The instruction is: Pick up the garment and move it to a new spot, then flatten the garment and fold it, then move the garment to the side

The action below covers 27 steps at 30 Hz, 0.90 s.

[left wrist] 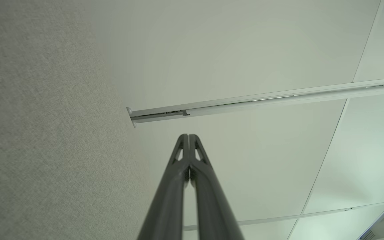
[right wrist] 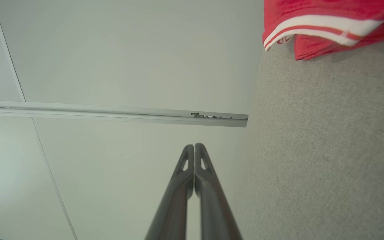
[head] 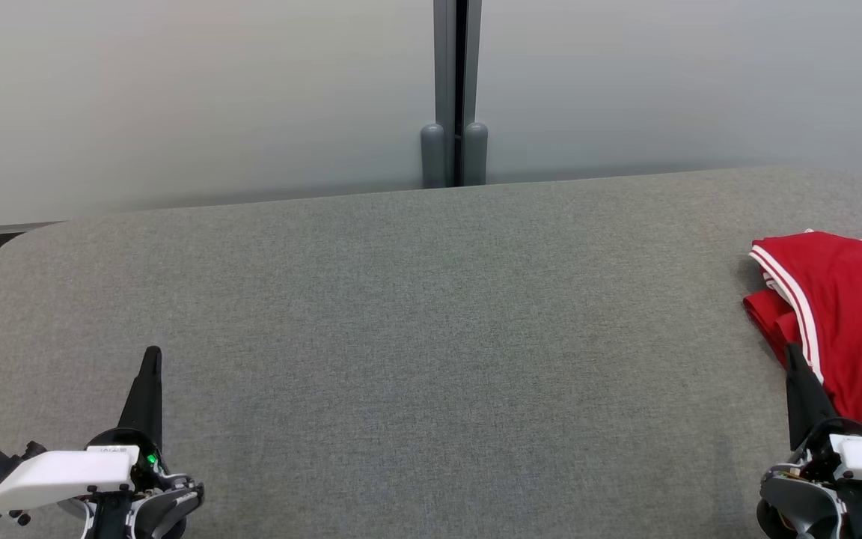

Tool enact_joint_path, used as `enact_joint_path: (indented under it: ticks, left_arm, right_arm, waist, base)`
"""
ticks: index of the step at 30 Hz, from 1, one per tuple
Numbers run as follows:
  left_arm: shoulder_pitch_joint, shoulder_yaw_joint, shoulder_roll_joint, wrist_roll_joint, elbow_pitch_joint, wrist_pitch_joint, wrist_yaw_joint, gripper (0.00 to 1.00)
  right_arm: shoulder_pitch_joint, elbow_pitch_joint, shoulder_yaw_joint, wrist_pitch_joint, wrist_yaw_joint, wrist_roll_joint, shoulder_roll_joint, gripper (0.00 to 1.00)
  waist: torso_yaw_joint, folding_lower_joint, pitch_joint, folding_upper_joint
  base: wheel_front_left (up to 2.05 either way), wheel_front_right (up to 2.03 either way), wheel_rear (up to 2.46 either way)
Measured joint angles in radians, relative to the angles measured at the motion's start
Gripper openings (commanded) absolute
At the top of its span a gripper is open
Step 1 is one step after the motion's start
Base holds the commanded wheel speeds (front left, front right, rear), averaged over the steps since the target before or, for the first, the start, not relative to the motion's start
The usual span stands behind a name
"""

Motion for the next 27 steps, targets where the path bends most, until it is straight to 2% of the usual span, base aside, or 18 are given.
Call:
enact_joint_path:
  ticks: [9,27]
  left_arm:
    - [-0.012,0.013,-0.011,-0.054,0.007,0.014,-0.016,0.0]
    - [-0.014,0.018,-0.015,-0.056,0.007,0.018,-0.016,0.0]
  right_arm:
    - [-0.014,0.013,-0.006,0.002,0.0,0.051,0.006,0.0]
    - [-0.014,0.013,-0.008,0.003,0.0,0.053,0.007,0.0]
  waist:
    - [0.0,0.0,0.003,0.0]
    - [0.0,-0.0001,0.003,0.0]
  base:
    - [0.0,0.0,0.0]
    - [0.0,0.0,0.0]
